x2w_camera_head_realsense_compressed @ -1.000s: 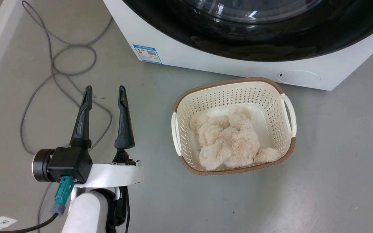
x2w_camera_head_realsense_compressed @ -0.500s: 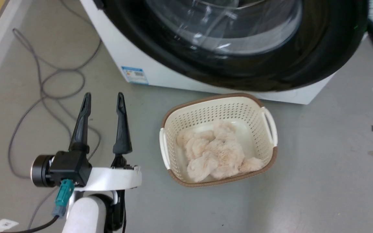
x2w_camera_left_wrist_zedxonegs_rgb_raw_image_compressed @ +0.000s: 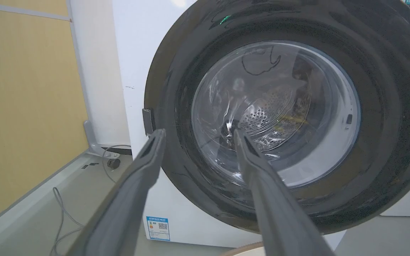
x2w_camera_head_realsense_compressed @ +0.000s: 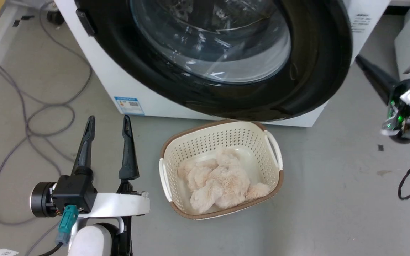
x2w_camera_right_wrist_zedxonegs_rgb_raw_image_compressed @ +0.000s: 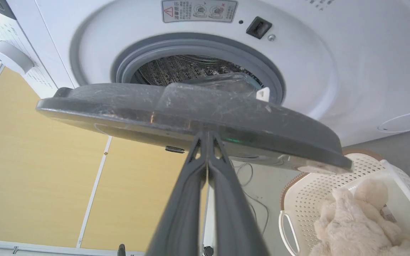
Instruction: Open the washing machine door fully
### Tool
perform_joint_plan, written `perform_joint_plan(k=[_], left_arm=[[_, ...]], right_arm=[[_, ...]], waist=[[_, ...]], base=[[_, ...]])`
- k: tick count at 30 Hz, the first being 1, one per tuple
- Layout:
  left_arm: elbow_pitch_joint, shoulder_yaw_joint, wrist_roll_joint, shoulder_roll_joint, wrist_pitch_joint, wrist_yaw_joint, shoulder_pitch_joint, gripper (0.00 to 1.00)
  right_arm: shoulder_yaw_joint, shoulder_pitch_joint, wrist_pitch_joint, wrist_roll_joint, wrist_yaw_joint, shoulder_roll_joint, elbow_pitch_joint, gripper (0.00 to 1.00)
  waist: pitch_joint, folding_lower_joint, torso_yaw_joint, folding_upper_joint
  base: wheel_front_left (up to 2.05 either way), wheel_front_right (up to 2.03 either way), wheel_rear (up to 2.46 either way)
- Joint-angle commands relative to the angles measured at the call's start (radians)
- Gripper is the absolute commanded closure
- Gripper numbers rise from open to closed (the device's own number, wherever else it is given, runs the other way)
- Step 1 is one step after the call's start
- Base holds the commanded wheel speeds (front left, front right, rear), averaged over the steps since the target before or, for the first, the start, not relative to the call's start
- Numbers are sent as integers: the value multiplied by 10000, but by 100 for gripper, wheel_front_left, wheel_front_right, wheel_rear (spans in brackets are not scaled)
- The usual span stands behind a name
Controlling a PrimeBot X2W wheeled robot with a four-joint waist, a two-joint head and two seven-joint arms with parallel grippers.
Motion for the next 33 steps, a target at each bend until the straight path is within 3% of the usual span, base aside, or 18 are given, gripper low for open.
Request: perform_joint_plan(k=[1, 11, 19, 28, 33], left_arm=[[26, 50, 91, 10, -55, -60, 128, 0], [29, 86, 155, 10, -55, -171, 185, 0], [-104, 18, 125, 10, -55, -183, 38, 0], [-144, -190, -61, 10, -55, -37, -273, 0], [-147, -218, -152, 10, -55, 80, -297, 0]], right_arm=[[89, 338, 55, 88, 14, 104, -180, 100], [-215, 516, -539, 268, 14, 65, -490, 100], [-700, -497, -1237, 327, 14, -80, 428, 100], [-186, -1673, -1251, -242, 14, -179, 1929, 100], [61, -1725, -864, -221, 14, -124, 2028, 100]], waist=[[-112, 0, -126, 0], [-240, 0, -169, 0], [121, 0, 263, 0], [580, 0, 907, 0], [615, 0, 1024, 0]], base=[[0, 0, 0], [0, 0, 0], [0, 0, 0], [0, 0, 0], [0, 0, 0]])
